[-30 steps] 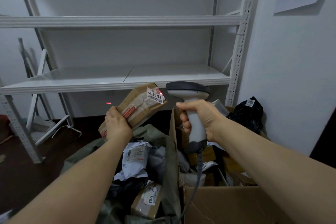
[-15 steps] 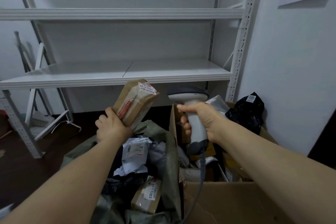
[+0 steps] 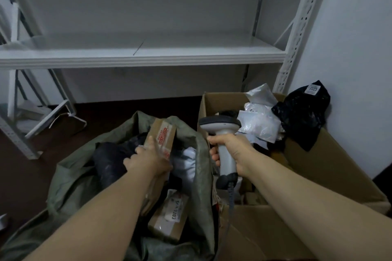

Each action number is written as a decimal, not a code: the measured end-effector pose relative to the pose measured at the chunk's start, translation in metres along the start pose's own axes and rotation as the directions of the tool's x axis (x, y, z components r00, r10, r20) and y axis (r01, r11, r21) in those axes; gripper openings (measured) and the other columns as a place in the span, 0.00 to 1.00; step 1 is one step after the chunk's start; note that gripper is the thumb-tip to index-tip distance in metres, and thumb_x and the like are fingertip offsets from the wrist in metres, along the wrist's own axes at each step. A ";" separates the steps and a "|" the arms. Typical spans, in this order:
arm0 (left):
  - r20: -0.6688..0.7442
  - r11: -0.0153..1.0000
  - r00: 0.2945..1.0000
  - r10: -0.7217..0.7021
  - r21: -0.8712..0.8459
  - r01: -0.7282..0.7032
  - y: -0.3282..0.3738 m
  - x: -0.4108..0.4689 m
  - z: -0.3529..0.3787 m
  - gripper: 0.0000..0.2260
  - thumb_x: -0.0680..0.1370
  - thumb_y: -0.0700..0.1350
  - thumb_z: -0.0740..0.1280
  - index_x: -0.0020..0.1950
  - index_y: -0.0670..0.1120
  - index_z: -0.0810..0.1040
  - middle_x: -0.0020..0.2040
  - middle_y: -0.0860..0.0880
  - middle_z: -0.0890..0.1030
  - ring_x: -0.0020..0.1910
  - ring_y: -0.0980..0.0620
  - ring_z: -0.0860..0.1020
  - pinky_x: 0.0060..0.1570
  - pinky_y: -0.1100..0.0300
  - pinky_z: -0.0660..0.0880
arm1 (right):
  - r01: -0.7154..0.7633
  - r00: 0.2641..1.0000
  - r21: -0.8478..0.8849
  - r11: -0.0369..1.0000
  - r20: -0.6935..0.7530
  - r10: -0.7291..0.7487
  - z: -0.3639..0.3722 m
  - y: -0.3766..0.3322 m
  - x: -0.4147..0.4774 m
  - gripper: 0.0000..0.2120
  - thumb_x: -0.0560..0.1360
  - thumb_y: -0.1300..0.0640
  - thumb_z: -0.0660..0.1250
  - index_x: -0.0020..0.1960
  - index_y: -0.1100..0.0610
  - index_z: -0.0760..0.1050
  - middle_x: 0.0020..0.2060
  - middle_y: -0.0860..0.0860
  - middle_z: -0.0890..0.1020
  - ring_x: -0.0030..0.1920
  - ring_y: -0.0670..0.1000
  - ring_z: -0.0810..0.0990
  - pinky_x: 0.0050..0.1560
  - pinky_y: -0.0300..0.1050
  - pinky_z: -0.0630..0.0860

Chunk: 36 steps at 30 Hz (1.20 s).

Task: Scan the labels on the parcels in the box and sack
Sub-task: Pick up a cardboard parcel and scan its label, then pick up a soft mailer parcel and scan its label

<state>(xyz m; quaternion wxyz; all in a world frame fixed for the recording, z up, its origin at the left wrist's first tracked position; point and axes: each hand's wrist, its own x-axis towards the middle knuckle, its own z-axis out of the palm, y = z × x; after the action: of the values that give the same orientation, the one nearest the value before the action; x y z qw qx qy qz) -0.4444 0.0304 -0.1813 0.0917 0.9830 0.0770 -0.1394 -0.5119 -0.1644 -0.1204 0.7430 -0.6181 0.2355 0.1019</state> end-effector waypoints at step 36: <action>0.068 0.825 0.823 0.564 -0.031 -0.564 0.388 0.187 0.145 0.34 0.76 0.51 0.68 0.76 0.42 0.57 0.72 0.38 0.65 0.69 0.39 0.66 0.65 0.50 0.65 | 0.045 0.962 0.668 0.743 -0.230 0.148 -0.268 0.048 0.226 0.12 0.77 0.62 0.62 0.35 0.58 0.68 0.23 0.51 0.70 0.20 0.46 0.67 0.20 0.33 0.66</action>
<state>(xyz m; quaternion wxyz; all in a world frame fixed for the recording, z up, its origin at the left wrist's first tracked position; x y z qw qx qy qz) -0.2363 -0.3527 -0.3105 0.1362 0.9555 -0.2196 -0.1421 -0.3966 -0.4446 -0.3031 0.8725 -0.3127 0.3717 -0.0530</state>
